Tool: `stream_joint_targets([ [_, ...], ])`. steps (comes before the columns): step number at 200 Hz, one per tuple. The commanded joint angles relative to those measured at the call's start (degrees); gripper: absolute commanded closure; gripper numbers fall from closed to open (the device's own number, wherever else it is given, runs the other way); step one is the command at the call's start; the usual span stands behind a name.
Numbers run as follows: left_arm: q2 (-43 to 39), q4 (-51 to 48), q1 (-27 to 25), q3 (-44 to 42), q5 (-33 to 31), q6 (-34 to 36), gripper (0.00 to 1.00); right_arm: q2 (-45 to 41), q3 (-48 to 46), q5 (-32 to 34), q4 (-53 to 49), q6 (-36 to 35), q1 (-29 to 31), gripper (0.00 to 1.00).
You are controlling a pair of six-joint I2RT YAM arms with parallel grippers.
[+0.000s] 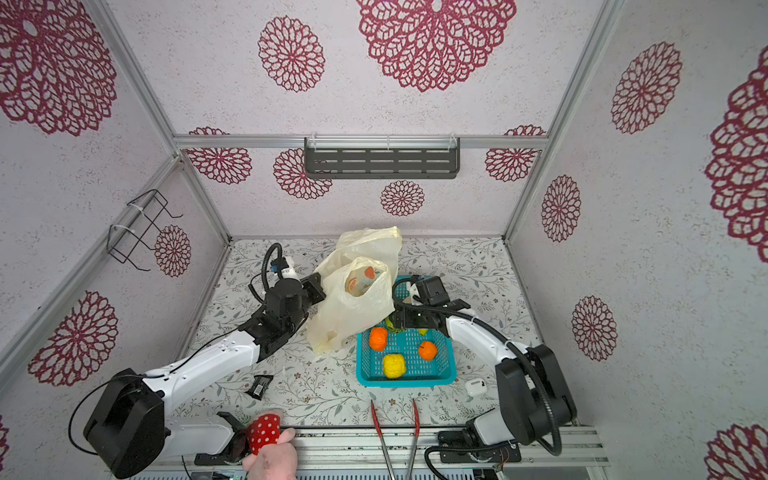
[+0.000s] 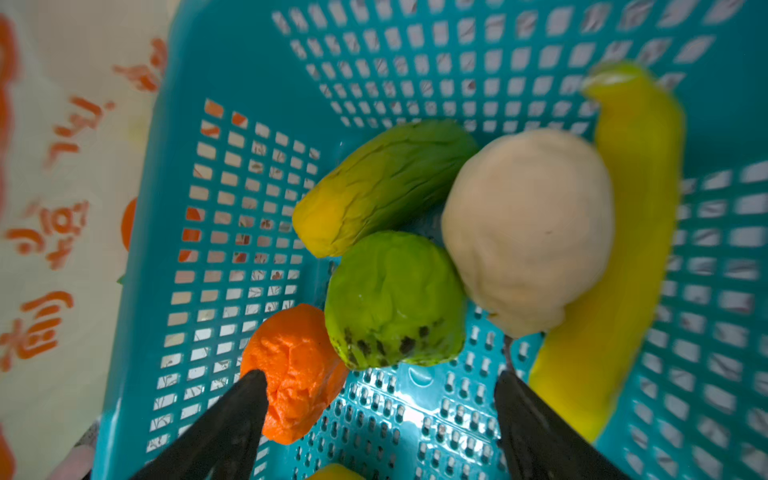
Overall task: Place the fruits into the plastic bag
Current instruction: 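Grasp the green cabbage in the basket with the right gripper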
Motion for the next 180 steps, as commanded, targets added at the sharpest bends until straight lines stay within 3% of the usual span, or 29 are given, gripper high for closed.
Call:
stream_joint_targets([
  [1,-1.0,-0.7,-0.3,-0.1,0.1,-0.6,1.00,1.8,3.2,0.2,-0.3,0.7,0.1,0.14],
  [82,-1.0,-0.1,-0.5,-0.4,1.2,-0.5,1.00,12.0,8.0,1.5,-1.3,1.2,1.2,0.17],
  [146,-0.5,0.4,-0.6,-0.5,0.7,-0.5,1.00,9.4,7.6,1.3,-1.6,0.1,1.0,0.55],
  [180,-0.5,0.5,-0.6,-0.2,1.3,0.5,1.00,1.5,5.9,1.9,-0.7,0.3,-1.2,0.59],
])
